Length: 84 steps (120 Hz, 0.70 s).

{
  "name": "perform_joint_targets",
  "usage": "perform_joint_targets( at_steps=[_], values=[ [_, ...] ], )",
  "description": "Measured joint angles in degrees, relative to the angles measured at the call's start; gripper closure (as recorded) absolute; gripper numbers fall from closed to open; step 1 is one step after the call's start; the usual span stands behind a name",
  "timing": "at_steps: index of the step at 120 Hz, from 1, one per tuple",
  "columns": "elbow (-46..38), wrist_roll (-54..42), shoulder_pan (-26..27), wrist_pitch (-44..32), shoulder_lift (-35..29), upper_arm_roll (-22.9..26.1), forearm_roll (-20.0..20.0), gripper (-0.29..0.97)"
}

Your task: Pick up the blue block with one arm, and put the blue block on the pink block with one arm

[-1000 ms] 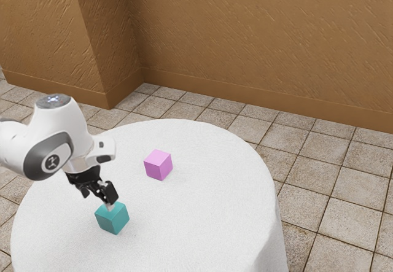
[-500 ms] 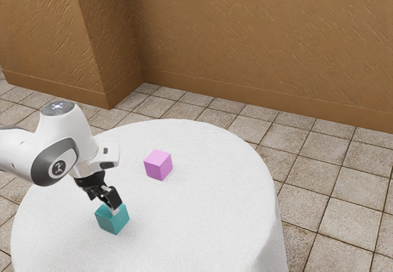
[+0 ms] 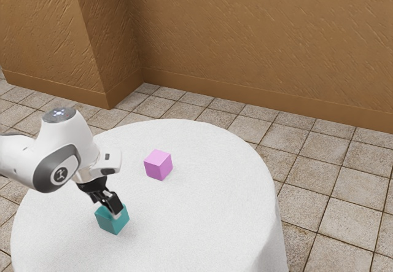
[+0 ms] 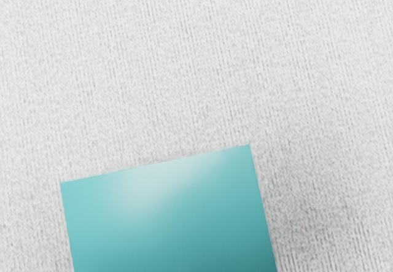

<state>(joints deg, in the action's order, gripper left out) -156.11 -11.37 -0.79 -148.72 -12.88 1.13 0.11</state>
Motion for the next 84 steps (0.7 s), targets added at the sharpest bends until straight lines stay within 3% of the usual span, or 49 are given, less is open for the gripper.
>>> perform_joint_targets(
  at_steps=[84],
  values=[
    [0.8,-1.3,0.0,-4.1,5.4,-0.2,-2.9,0.0]
  ],
)
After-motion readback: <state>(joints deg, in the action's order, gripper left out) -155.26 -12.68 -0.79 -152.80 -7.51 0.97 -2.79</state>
